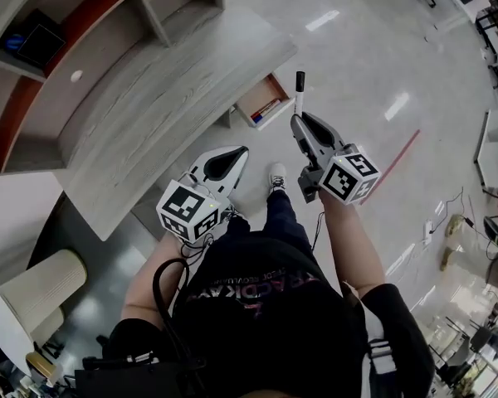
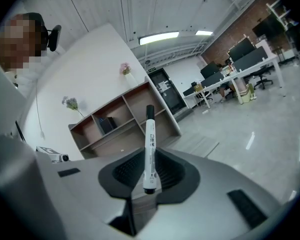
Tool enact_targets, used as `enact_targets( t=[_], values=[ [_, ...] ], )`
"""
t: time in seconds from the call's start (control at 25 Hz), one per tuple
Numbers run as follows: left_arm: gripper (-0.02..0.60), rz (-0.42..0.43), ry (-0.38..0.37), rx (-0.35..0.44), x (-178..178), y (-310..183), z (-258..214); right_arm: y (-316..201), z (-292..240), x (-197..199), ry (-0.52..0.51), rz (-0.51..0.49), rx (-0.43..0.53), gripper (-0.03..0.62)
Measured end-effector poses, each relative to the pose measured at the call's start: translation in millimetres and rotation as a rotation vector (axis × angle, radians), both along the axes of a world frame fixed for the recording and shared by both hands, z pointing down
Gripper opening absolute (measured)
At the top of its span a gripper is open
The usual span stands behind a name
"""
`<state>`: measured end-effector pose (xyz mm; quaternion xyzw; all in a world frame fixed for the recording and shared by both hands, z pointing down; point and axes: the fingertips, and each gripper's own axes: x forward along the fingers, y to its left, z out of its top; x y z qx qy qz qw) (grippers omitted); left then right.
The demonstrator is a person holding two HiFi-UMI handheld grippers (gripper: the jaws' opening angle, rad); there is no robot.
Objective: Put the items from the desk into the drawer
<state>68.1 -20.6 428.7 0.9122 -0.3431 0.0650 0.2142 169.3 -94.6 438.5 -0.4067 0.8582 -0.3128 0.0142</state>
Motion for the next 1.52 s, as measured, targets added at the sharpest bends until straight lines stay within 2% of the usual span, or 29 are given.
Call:
enact_targets(
  t=[0.52, 1.0, 1.28, 1.52],
  values=[
    [0.009, -0.067, -0.043, -0.111, 25.0, -9.8, 29.4, -23.1, 75.0, 10.3, 0.007, -0.079, -0.171, 0.078],
    [0.009, -0.126, -0.055, -0.243, 42.2, -6.1, 67.8, -44.3, 171.9, 5.9, -0.025, -0.082, -0.423, 0.078],
    [0.009, -0.128, -0.057, -0.290, 87.1, -21.2, 85.6, -69.6, 209.3, 33.3, -0.008, -0.065, -0.525, 0.079],
    [0.009, -0.151, -0.026, -0.330, 62.2, -4.5, 99.7, -62.8, 238.8, -7.3, 0.007, -0.061, -0.632, 0.078]
  ],
)
